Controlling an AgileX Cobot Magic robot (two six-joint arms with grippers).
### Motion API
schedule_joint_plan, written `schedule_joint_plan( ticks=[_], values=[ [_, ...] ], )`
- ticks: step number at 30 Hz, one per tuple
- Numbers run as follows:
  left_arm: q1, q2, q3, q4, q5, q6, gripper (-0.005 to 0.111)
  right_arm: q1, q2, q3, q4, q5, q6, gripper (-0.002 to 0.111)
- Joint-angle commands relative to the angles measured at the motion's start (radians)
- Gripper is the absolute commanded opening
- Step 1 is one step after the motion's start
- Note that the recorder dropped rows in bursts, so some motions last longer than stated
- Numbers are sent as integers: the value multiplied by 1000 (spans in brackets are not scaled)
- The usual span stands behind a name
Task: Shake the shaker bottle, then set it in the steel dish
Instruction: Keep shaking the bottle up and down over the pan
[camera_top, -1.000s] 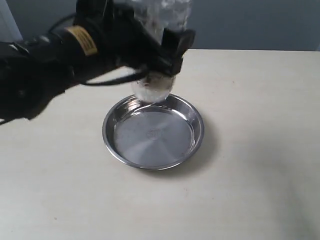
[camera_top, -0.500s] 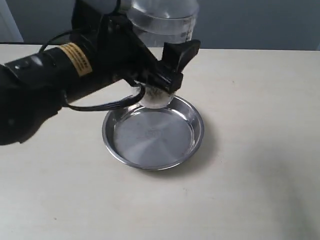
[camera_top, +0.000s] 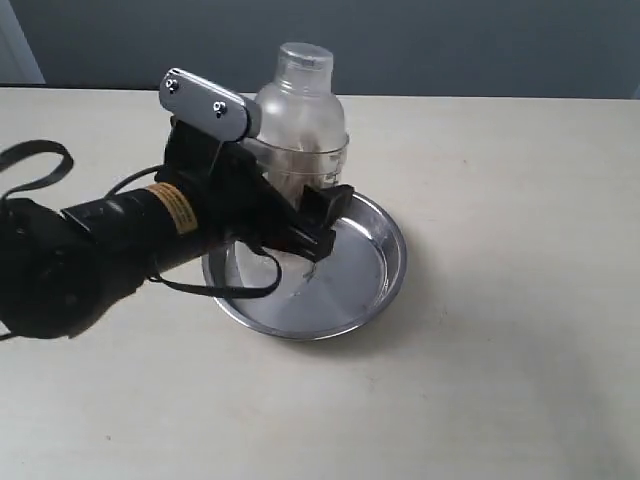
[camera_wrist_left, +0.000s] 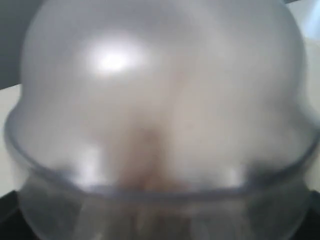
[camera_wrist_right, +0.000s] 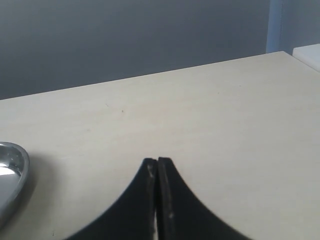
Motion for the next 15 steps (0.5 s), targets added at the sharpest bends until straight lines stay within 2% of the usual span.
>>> schedule_joint_plan(
  ticks=[1, 3, 5, 8, 9, 11, 13, 15],
  values=[
    [1, -133, -124, 29, -29, -3, 0, -2, -5, 1, -1, -8, -1, -1],
    [17, -42, -57, -1, 39, 2, 0, -2, -5, 1, -1, -8, -1, -1],
    [22, 54, -9, -32, -31, -70, 0, -2, -5, 1, -1, -8, -1, -1],
    [12, -61, -65, 136, -179, -120, 0, -2, -5, 1, -1, -8, -1, -1],
    [12, -105, -104, 176, -181, -106, 0, -2, -5, 1, -1, -8, -1, -1],
    [12, -159, -179, 139, -15, -73, 0, -2, -5, 1, -1, -8, -1, -1],
    [14, -104, -136, 80, 156, -23, 0, -2, -5, 1, -1, -8, -1, -1],
    [17, 29, -52, 7, 120, -40, 0, -2, -5, 1, -1, -8, -1, -1]
  ],
)
